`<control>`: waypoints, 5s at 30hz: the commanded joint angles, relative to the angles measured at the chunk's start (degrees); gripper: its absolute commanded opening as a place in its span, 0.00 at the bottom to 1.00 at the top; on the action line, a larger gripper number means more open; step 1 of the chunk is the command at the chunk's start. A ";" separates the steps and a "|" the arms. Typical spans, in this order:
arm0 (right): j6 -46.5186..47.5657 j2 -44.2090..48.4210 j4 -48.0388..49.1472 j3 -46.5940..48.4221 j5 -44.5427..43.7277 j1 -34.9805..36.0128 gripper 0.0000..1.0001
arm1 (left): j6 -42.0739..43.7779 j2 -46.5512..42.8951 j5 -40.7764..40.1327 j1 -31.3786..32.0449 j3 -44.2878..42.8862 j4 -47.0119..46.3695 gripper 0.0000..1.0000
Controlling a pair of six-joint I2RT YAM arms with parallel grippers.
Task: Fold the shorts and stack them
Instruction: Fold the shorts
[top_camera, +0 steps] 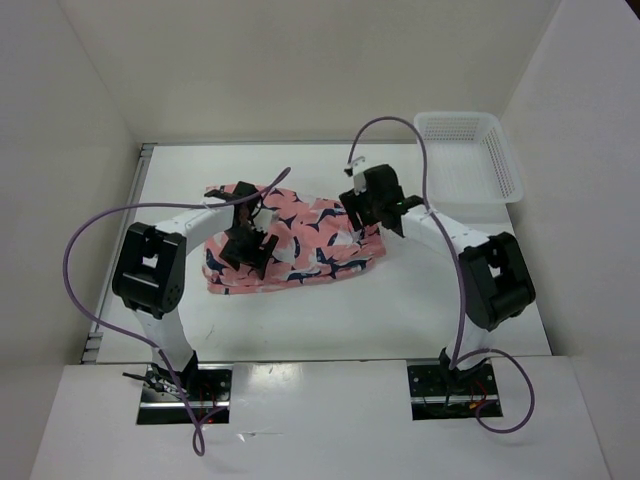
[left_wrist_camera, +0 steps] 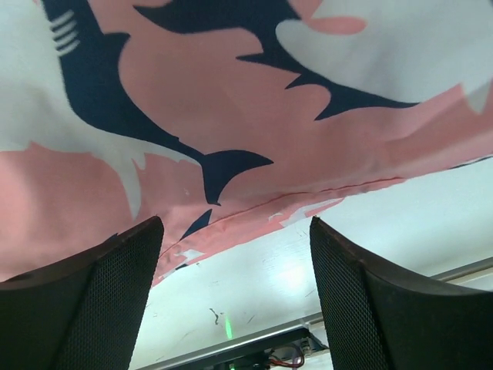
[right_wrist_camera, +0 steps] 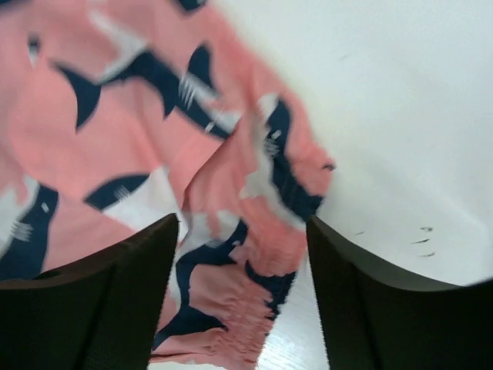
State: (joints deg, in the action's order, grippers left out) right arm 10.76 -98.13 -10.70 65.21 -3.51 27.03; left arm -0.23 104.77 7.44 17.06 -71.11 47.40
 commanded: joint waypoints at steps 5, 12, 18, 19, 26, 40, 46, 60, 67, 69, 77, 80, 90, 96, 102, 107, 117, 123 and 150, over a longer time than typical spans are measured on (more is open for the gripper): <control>-10.32 2.95 -3.89 -1.75 9.21 -8.56 0.88 | 0.23 -3.16 0.47 -0.10 -3.41 4.54 0.84; -12.26 -0.65 -1.87 -5.70 19.94 -14.28 0.90 | 0.23 -3.78 -4.37 -0.10 -5.17 5.69 0.86; -12.00 -4.26 -0.73 -5.10 21.26 -14.28 0.90 | 0.23 -3.26 -6.21 -1.50 -6.41 5.69 0.88; -12.00 -4.79 -0.73 -5.09 21.26 -14.28 0.85 | 0.23 -2.74 -6.21 -2.63 -6.41 5.69 0.88; -16.91 -6.81 -0.02 -4.57 18.63 -11.92 0.78 | 0.23 -1.42 -6.74 -3.88 -7.19 4.46 0.89; -19.91 -7.87 -0.02 -5.70 15.02 -9.89 0.07 | 0.23 10.80 -2.26 0.07 -25.82 2.44 0.93; -19.12 -5.94 -0.02 -5.71 15.02 -9.89 0.22 | 0.23 17.57 -3.57 4.91 -29.79 0.33 0.94; -22.35 -0.93 -2.05 -8.16 21.62 -12.70 0.73 | 0.23 20.30 -14.45 8.87 -25.77 -3.09 0.95; -27.46 -2.77 0.23 -9.40 20.22 -12.70 0.57 | 0.23 20.20 -16.50 8.87 -22.49 -6.18 0.95; -27.46 -3.29 0.24 -8.78 19.50 -12.70 0.47 | 0.23 20.21 -15.97 8.87 -23.10 -6.18 0.95; -28.69 -3.83 0.86 -8.17 22.93 -10.77 0.07 | 0.23 20.74 -14.13 8.87 -23.11 -5.65 0.95; -25.99 -3.83 -0.63 -4.76 19.44 -10.77 0.00 | 0.23 20.74 -10.88 8.87 -24.33 -5.65 0.95; -19.73 -0.84 -14.43 14.23 16.78 -10.77 0.00 | 0.23 25.12 -5.43 11.33 -33.65 -5.65 0.95; -19.73 5.39 -18.56 17.06 16.08 -10.77 0.00 | 0.23 28.38 1.60 12.47 -40.15 -6.79 0.95; -17.45 10.32 -21.03 18.10 12.92 -11.29 0.00 | 0.23 29.44 9.33 14.67 -50.34 -7.85 0.95; -14.46 11.12 -21.56 20.66 15.35 -14.63 0.00 | 0.23 27.96 14.70 15.81 -56.42 -5.82 0.96; -8.92 8.66 -21.03 24.25 17.57 -15.25 0.00 | 0.23 9.75 2.59 7.74 -32.44 -8.99 0.99; -7.25 5.41 -21.55 27.60 17.57 -15.25 0.00 | 0.23 9.75 0.12 0.26 -23.21 -10.04 0.99; -4.79 -13.22 -20.94 42.28 9.84 7.59 0.00 | 0.23 19.42 20.24 -2.82 -16.25 -14.52 0.14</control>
State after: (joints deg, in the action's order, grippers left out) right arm 5.87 -109.51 -33.78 103.74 6.79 31.73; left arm -0.45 121.73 26.61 13.78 -87.55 32.93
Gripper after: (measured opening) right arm 0.038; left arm 0.149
